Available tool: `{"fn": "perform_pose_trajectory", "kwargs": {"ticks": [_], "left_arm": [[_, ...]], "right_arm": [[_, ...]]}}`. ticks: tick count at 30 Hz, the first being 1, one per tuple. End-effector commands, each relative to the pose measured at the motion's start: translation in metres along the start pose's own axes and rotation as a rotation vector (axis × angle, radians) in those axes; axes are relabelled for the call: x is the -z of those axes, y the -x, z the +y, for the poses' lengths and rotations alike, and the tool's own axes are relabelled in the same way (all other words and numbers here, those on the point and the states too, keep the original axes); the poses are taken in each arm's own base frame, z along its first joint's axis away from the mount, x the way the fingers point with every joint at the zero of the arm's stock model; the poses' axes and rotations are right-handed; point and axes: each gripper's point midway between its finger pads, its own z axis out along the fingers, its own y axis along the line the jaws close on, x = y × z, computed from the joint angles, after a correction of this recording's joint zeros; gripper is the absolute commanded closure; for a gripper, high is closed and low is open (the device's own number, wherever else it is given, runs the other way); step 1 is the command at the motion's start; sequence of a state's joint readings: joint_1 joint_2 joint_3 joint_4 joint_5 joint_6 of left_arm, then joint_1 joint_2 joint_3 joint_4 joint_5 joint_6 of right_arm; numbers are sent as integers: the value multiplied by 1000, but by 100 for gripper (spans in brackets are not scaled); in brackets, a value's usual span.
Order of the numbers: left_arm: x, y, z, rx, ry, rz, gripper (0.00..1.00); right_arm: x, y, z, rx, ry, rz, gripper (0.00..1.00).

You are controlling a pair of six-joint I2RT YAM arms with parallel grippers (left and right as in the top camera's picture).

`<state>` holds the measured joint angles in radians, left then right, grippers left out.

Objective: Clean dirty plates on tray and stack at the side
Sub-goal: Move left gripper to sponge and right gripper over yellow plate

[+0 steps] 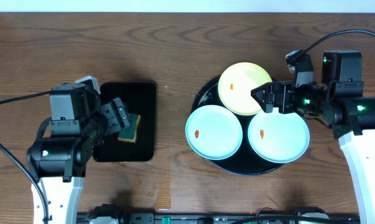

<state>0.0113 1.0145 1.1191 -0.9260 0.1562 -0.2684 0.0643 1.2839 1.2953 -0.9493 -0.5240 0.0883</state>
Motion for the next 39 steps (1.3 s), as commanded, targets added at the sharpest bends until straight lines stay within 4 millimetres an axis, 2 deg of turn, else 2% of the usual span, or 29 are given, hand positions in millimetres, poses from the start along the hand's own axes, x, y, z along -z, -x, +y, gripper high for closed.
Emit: {"fn": "perform_pose_trajectory", "kwargs": {"ticks": [1,3,5,9,14,18,21,23,26,27,35,39], "left_arm": [[0,1,-2,2,-10,14,14],[-2,-1,-1,3,-1,25,14],[-7,-5,5,8,28,53,14],[-23,-20,18,23,102,152,14],[-46,-37,25,34,136,285,16],[-74,-63,37,45,187,429,23],[-90,-77,48,31,235,498,46],[-103,-80,55,10,257,516,57],[-125,-82,50,-45,203,542,70],[-130,-84,48,-43,189,554,72],[-172,-96,52,-111,167,618,71],[-190,-99,61,-147,204,625,66]], "right_arm": [[3,3,-16,-52,-85,-4,1],[-2,-7,-37,-91,-195,38,1],[-10,-18,-48,-107,-241,96,1],[-30,-36,-50,-131,-228,203,1],[-43,-33,-53,-155,-214,209,1],[-44,-30,-54,-168,-216,197,1],[-45,-30,-53,-172,-213,198,1],[-45,-30,-53,-172,-212,198,1],[-45,-30,-53,-172,-212,198,1],[-45,-30,-53,-172,-212,198,1],[-45,-30,-53,-198,-215,195,1],[-45,-30,-53,-198,-215,195,1]]}}
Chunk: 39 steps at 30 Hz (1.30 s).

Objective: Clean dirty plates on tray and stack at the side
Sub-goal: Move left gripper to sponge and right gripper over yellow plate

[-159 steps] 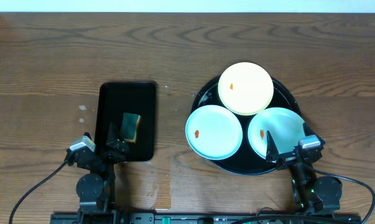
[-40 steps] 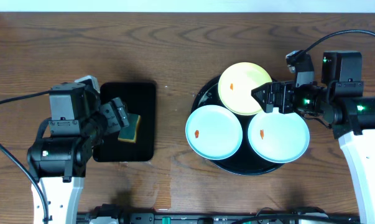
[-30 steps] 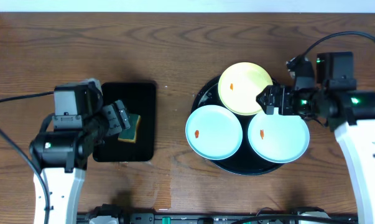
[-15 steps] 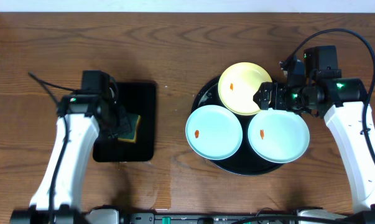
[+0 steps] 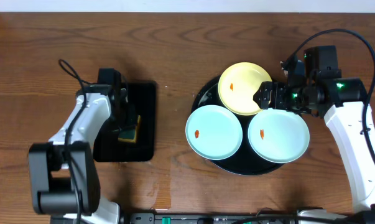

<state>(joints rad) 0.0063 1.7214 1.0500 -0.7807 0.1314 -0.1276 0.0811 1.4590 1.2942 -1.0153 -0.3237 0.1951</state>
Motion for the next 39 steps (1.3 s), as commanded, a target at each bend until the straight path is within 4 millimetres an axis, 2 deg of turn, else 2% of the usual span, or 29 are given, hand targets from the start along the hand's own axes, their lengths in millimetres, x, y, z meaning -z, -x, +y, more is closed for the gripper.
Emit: {"fn": "perform_pose_trajectory", "kwargs": {"ticks": [1,5,8,9,10,13,14,19,22,27,30,33,35,39], "left_arm": [[-19,3,7,-56,53,20,66],[-32,4,10,-65,72,35,66],[-33,4,10,-65,71,39,81],[-31,5,9,-65,71,36,92],[-28,5,9,-63,71,36,93],[-11,9,6,-51,65,26,93],[3,14,3,-50,52,6,93],[44,26,-13,-60,-21,-96,93],[55,25,-12,-128,-13,-123,92],[50,21,-8,-171,7,-100,83],[42,17,-7,-160,7,-83,70],[37,13,-8,-91,-4,-64,70],[36,11,-7,-69,-2,-60,66],[37,20,12,-87,115,-100,64]], "right_arm": [[0,0,5,-5,7,-2,1],[0,-1,5,-5,7,-1,1],[0,-1,5,-5,7,-1,1],[0,0,5,-5,7,-2,1],[0,0,5,-5,7,-2,1],[0,0,5,-5,8,-2,1],[0,0,5,-5,8,-2,1],[0,0,5,-5,8,-2,1],[0,0,5,-5,7,-2,1],[0,0,5,-5,8,-2,1],[0,0,5,-5,8,-2,1],[0,0,5,-5,8,-2,1],[0,0,5,-5,8,-2,1],[0,0,5,-17,8,-2,1]]}}
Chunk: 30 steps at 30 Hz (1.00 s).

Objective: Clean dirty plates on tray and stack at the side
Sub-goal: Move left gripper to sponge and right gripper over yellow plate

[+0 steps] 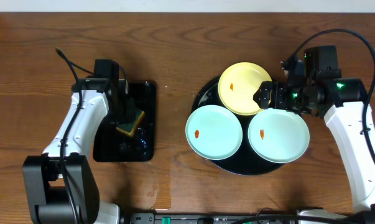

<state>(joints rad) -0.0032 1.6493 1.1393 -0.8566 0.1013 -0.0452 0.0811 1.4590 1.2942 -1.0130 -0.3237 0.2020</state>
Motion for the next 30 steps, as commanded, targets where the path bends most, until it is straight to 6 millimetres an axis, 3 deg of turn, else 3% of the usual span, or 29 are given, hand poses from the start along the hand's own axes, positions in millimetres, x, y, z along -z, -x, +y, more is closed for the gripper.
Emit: {"fn": "perform_pose_trajectory", "kwargs": {"ticks": [1,5,9,13,16,18,19,25,30], "left_arm": [[-4,5,20,5,120,-21,64],[-8,15,9,-94,65,-58,65],[-17,8,3,-181,47,-23,61],[-35,-1,15,-195,107,39,57],[-46,-6,23,-166,145,80,68],[-53,-9,23,-121,147,102,88],[-56,-11,22,-89,142,113,92],[-56,-24,-14,-6,-65,166,92],[-49,-21,-22,72,-103,167,90]], "right_arm": [[0,-1,5,-11,7,0,1],[0,-1,5,-11,7,0,1],[0,-1,5,-17,7,0,1],[0,-1,5,-17,7,0,1],[0,-1,5,-17,7,1,1],[0,-1,5,-17,7,0,1],[0,-1,5,-17,7,0,1],[0,1,5,-15,8,-7,1],[0,2,5,-13,9,-13,1]]}}
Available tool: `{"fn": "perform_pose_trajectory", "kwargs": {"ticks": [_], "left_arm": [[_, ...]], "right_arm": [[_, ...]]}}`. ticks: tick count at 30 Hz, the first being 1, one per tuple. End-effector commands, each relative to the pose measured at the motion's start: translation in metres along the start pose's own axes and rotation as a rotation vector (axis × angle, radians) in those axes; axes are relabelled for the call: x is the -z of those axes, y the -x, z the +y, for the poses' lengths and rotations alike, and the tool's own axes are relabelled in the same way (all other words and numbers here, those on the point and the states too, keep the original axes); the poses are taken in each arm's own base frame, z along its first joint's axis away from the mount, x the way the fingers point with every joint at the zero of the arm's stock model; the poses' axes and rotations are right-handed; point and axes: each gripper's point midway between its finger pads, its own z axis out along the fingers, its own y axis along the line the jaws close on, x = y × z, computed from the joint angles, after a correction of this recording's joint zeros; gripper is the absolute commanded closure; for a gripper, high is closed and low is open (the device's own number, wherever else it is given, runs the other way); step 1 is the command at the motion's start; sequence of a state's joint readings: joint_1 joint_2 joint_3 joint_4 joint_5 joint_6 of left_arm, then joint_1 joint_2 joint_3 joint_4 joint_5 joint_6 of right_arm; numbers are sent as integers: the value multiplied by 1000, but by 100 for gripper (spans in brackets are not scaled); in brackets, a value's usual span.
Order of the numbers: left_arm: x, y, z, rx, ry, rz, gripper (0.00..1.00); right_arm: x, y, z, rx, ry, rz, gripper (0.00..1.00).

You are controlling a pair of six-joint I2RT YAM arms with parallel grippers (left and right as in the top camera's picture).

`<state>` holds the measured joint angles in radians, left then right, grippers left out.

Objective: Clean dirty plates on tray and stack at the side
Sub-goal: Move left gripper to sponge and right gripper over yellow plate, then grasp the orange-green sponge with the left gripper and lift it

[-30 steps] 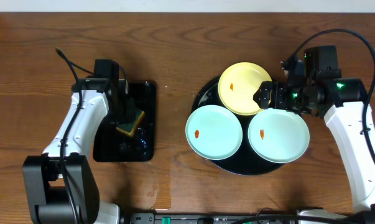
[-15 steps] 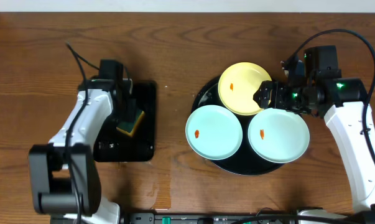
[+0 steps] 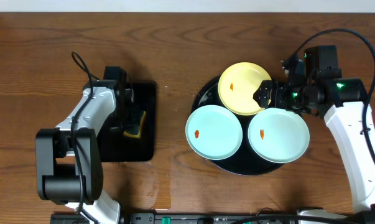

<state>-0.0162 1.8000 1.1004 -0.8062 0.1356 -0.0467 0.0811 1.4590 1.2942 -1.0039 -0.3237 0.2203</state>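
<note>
Three plates lie on a round black tray (image 3: 201, 99): a yellow plate (image 3: 243, 79) at the back, a pale blue plate (image 3: 213, 132) at the front left and another pale blue plate (image 3: 278, 135) at the front right. Each carries a small orange speck. My right gripper (image 3: 262, 97) sits at the yellow plate's right rim, above where it meets the right blue plate; the spread of its fingers is unclear. My left gripper (image 3: 130, 118) is down on a yellow-green sponge (image 3: 136, 129) and appears shut on it.
The sponge rests over a black rectangular tray (image 3: 145, 99) left of the round tray. Bare brown wood separates the two trays. Cables trail from both arms along the left and right sides.
My left arm has swung slightly right, and the sponge now sits a little lower and further right on the black tray, less tilted. The right arm and plates are unchanged.
At first my left gripper hovered beside the sponge, and the right gripper was by the yellow plate. Then the left arm stretched over the sponge and the right shifted onto the plate's rim. Later the sponge was tilted in the left gripper; now it is lower.
</note>
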Motion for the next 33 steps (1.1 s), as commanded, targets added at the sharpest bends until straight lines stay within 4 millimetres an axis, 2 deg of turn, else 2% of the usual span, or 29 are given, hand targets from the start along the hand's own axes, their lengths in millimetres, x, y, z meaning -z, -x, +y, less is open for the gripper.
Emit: {"fn": "perform_pose_trajectory", "kwargs": {"ticks": [1,5,6,10,16,20,23,26,33], "left_arm": [[5,0,-19,81,-102,17,83],[18,2,-20,84,-105,-6,63],[21,1,-20,84,-106,-11,61],[27,0,-21,82,-109,-22,60],[26,-2,-30,46,-99,-22,60],[24,3,-35,-20,-10,-63,61],[24,10,-27,-58,136,-117,60],[26,14,-18,7,230,-157,60],[24,21,-22,77,196,-190,60]], "right_arm": [[0,0,5,4,7,-6,1],[0,1,5,4,8,-8,1],[0,1,5,4,8,-8,1],[0,1,5,5,8,-9,1],[0,2,4,5,2,-11,1],[0,2,4,5,2,-13,1],[0,3,4,7,3,-18,1],[0,3,4,6,3,-17,1],[0,3,4,7,3,-17,1]]}}
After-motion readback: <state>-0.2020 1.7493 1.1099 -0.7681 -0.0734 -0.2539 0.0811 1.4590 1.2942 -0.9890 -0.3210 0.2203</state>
